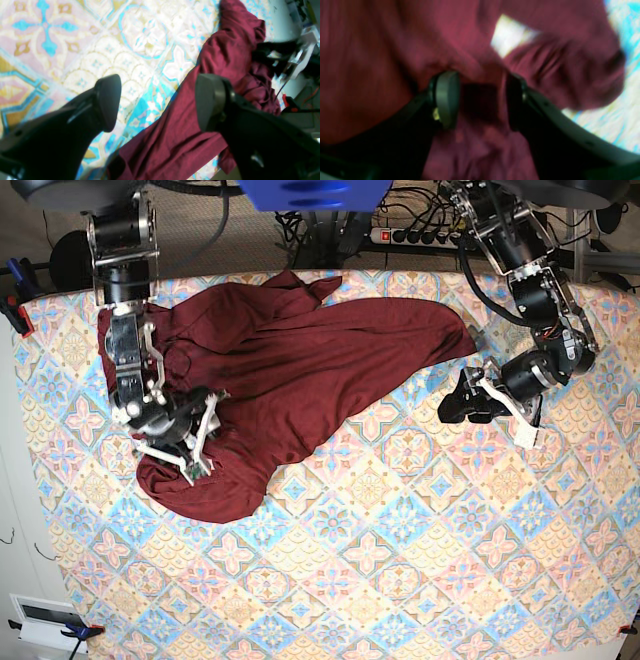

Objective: Layout the t-shirt on the table in an organized manner, then fold the t-shirt properly
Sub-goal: 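Release with the left gripper and regrasp the shirt with the right gripper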

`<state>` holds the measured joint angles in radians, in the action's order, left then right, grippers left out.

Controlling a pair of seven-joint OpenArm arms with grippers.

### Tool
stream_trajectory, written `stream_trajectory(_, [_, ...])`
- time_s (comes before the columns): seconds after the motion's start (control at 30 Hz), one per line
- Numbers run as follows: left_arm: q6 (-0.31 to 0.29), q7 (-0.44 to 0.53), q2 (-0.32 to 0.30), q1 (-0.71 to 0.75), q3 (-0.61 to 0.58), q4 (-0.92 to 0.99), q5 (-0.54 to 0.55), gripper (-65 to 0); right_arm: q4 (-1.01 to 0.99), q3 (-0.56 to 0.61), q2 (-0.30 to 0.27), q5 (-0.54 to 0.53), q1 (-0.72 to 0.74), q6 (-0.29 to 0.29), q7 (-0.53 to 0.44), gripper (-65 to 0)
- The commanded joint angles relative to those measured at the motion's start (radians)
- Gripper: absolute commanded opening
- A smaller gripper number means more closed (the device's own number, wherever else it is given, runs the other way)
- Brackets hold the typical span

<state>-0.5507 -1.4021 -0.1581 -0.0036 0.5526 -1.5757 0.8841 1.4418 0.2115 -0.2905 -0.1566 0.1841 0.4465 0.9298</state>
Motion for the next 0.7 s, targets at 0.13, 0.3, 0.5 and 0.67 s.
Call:
stream_trajectory(0.13, [-0.002,0.016,-0.004,-0.016,0.002,-0.015,0.025,-19.8,-0.077,0.088,-0.008,-0.004,0.082,0.002,-0.041,-37.6])
stream_trajectory(0.3, [-0.002,0.016,-0.004,-0.022,0.002,-0.015,0.025,-19.8,-0.063,0.035,-0.009,-0.004,0.088,0.002,-0.061,-65.0])
stream_trajectory(0.5, [-0.002,0.017,-0.001,-0.039,-0.004,-0.013,0.024,-19.8,0.067,-0.217,-0.013,-0.004,0.022,0.002,-0.067,-64.8])
stream_trajectory(0.67, [-0.002,0.073,0.035,-0.059,-0.091,-0.013,-0.046,-19.8,0.084,-0.456,-0.013,-0.004,0.018,0.002,-0.088,-64.8])
